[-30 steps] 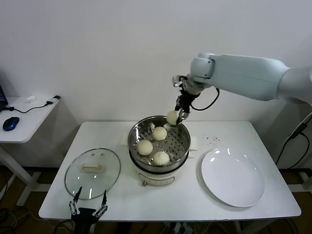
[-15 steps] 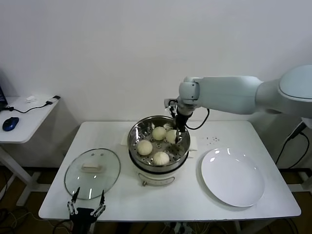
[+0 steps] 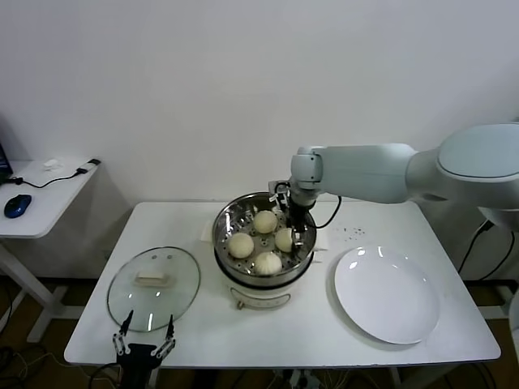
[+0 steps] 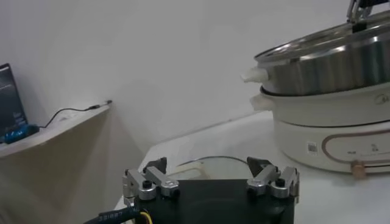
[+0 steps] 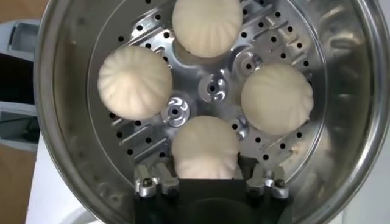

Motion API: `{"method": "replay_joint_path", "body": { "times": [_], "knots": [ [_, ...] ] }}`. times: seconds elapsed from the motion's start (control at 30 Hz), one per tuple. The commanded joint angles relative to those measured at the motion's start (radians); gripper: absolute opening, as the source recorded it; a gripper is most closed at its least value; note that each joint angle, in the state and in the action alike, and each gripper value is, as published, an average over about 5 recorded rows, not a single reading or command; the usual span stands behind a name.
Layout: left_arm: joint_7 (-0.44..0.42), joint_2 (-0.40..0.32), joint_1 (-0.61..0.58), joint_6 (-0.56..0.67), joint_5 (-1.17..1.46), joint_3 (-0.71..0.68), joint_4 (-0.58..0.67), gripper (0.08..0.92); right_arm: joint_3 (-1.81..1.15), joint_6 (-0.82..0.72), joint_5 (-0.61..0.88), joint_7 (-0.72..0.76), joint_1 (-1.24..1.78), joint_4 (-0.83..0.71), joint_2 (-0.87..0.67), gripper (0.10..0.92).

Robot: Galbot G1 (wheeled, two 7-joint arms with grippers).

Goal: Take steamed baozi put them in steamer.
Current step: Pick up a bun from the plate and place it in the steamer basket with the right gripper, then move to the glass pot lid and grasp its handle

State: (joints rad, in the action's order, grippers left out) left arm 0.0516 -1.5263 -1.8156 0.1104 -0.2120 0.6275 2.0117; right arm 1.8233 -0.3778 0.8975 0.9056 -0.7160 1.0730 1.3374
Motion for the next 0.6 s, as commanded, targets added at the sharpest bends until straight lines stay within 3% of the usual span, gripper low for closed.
{"method": "replay_joint_path", "body": {
  "times": [0.03,0.43,0.6],
  "knots": [
    [-0.001,0.000,0.001,-0.003,-0.002,-0.002,0.002,0.823,-0.017,0.004,-0.009,0.008,0.004,-0.002,-0.011,0.793],
    [-0.001,0.007,0.000,-0.011,0.008,-0.005,0.033,0.823,-0.139,0.087,0.013,0.045,-0.094,0.091,-0.212,0.823],
    [-0.004,0.006,0.005,-0.010,0.001,0.006,0.034,0.823,-0.226,0.243,0.071,-0.117,-0.063,0.159,-0.384,0.823]
  ]
}}
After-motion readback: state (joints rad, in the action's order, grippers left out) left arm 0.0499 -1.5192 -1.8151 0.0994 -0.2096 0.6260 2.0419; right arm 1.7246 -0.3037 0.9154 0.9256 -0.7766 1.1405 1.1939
